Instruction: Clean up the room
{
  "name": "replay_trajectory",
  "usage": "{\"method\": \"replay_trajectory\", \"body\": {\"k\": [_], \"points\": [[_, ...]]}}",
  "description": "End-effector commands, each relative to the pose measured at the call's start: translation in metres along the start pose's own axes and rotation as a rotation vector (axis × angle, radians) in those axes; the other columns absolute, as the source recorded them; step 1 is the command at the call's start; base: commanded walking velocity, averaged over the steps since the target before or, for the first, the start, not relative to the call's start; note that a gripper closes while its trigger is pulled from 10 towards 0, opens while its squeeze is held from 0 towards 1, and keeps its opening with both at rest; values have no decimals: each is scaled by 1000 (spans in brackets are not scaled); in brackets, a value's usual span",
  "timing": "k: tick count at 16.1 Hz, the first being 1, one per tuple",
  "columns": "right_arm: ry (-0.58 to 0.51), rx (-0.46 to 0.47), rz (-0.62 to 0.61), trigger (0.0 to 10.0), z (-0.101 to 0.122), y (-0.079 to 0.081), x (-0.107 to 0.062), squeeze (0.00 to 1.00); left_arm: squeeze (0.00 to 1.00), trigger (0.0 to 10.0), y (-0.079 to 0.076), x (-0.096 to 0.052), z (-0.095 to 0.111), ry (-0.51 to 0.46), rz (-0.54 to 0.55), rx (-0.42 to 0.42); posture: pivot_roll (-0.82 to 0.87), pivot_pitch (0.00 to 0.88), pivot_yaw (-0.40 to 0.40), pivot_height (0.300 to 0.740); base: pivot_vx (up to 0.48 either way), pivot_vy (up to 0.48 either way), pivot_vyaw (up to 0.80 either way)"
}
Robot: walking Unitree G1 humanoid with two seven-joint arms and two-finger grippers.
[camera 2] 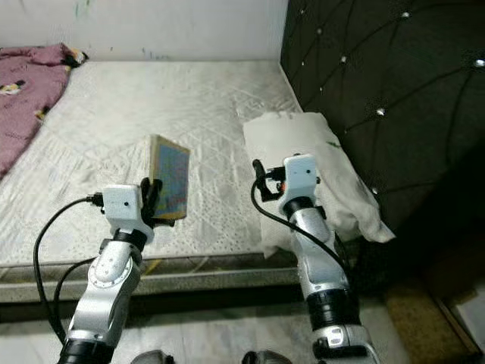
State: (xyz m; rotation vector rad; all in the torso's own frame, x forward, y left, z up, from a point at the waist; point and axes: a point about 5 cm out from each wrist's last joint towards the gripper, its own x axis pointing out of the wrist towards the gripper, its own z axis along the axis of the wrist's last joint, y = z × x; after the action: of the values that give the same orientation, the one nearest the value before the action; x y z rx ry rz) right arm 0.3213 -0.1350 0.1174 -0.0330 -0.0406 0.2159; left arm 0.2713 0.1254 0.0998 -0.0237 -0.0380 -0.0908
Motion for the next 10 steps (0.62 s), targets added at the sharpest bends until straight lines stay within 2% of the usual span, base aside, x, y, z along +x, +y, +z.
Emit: {"method": "replay_trajectory", "body": {"k": [1, 10], "points": [[-15, -8, -7, 10000, 4, -1, 2, 0, 0, 10000, 1, 2, 13, -68, -6, -1, -48, 0, -9, 740, 296, 0, 0], [-14, -5, -10, 10000, 4, -1, 2, 0, 0, 10000, 0, 2, 13, -70, -20, -7, -47, 0, -5, 740, 331, 0, 0]]}}
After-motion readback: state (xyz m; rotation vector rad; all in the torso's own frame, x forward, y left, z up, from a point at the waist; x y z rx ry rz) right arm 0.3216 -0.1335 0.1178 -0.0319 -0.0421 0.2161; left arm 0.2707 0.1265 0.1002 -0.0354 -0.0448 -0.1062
